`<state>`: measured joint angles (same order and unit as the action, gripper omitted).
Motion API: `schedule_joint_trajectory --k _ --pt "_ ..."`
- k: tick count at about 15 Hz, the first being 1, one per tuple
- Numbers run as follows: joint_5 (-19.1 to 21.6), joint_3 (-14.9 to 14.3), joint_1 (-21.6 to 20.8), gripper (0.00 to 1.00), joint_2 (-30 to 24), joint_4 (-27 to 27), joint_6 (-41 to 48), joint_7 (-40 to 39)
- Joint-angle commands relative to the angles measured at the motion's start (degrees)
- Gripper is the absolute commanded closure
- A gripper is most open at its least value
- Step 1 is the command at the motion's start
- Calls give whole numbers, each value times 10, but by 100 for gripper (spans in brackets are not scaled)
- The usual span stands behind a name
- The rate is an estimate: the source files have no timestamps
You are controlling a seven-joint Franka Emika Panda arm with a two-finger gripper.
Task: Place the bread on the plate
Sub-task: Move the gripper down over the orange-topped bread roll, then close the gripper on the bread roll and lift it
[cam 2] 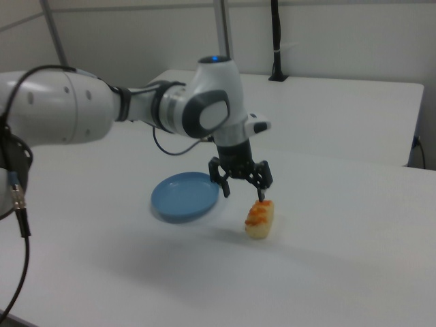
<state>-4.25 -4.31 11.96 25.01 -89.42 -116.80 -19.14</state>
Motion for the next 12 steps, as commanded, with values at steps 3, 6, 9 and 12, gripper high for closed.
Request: schedule_joint_trajectory --k 3,6,9,12 --pt "-18 -3 9 0 47 4 -52 -18" --pt "-23 -2 12 0 62 4 -70 -16" --pt "-22 -3 14 0 73 5 -86 -12" --pt "-20 -2 20 3 77 4 -90 -8"
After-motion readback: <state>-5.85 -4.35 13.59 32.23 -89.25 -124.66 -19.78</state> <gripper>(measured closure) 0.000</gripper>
